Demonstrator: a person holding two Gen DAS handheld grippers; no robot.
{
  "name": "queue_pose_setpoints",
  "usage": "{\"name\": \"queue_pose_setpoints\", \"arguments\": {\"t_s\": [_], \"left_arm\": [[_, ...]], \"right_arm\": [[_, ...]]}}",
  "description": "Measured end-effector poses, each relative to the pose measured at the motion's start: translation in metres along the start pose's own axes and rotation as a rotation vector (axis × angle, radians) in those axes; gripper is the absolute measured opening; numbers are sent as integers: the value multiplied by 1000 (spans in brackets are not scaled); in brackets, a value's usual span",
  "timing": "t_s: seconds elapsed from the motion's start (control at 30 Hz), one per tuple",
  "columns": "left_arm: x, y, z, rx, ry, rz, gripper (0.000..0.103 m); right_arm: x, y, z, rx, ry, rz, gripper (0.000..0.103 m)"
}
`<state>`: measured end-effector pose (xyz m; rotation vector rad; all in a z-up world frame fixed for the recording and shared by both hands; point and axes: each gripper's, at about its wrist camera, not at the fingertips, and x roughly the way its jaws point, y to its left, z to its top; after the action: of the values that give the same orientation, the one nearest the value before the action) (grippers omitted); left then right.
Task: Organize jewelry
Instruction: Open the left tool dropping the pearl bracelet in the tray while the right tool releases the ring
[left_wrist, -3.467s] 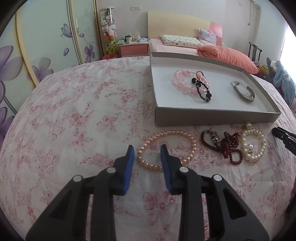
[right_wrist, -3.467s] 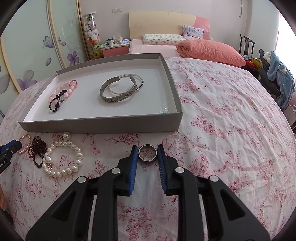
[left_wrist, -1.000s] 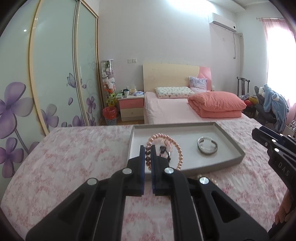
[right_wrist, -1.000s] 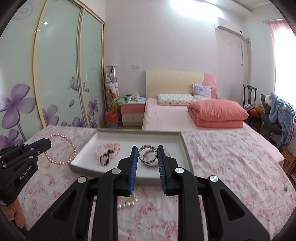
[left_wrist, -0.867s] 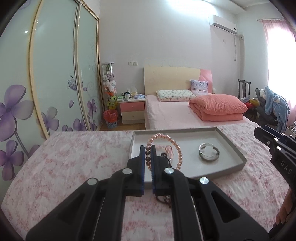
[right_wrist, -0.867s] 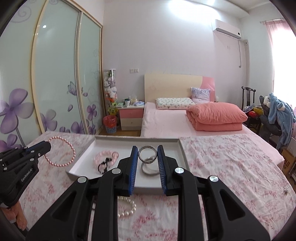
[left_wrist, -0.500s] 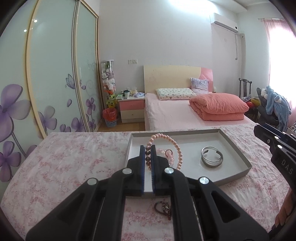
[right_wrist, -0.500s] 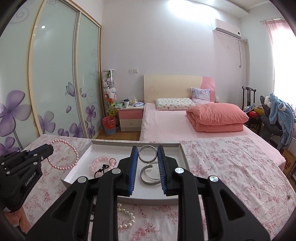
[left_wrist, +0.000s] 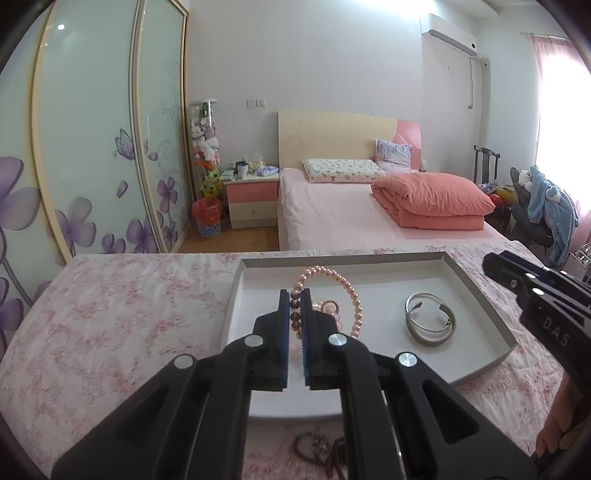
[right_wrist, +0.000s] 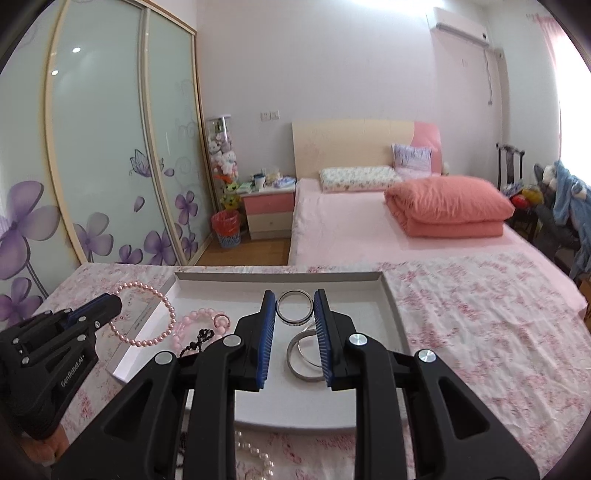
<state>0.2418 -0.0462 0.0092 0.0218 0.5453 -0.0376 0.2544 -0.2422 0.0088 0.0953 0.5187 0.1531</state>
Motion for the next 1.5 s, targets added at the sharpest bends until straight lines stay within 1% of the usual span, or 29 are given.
{"name": "queue_pose_setpoints", "arguments": {"t_s": [0.07, 0.23, 0.33, 0.37, 0.4, 0.43, 0.57, 0.7, 0.77, 0.9, 0.97, 1.07, 1.1, 1.17, 1.3, 1.4, 1.5], "left_arm": [[12, -1, 3, -4, 17, -5, 7], [37, -6, 5, -1, 54, -19, 7], [47, -8, 5, 4, 73, -29, 11], [49, -7, 5, -5, 77, -37, 11], [51, -7, 5, -13, 79, -38, 12], [52, -6, 4, -22, 81, -41, 14], [57, 0, 4, -52, 92, -45, 16], [54, 5, 1, -61, 96, -31, 17], [49, 6, 0, -58, 91, -24, 21], [38, 14, -2, -63, 87, -17, 23], [27, 18, -5, -63, 80, -14, 33], [10, 25, -12, -59, 75, -11, 42], [5, 28, -15, -59, 77, -13, 43], [-5, 34, -23, -58, 87, -14, 50], [-17, 44, -39, -66, 126, -26, 57], [-23, 51, -49, -82, 155, -33, 62], [-27, 55, -56, -92, 172, -37, 67]], "right_arm": [[16, -2, 1, 11, 34, 5, 23], [42, -5, 0, 28, 87, 9, 23], [50, -7, -3, 39, 116, 24, 24], [50, -8, -4, 42, 122, 26, 26], [50, -9, -5, 43, 122, 25, 34], [50, -10, -5, 47, 122, 23, 36], [48, -17, -10, 72, 132, 27, 36], [43, -19, -11, 80, 128, 18, 36], [40, -19, -13, 80, 129, 14, 36], [26, -21, -18, 79, 135, 21, 36], [15, -21, -23, 72, 140, 34, 36], [1, -20, -34, 63, 178, 75, 35], [-3, -19, -41, 58, 205, 94, 35], [-7, -14, -57, 37, 270, 124, 35], [-3, -3, -82, -10, 364, 136, 32], [2, 6, -91, -32, 403, 131, 32], [3, 12, -92, -48, 407, 119, 32]]}}
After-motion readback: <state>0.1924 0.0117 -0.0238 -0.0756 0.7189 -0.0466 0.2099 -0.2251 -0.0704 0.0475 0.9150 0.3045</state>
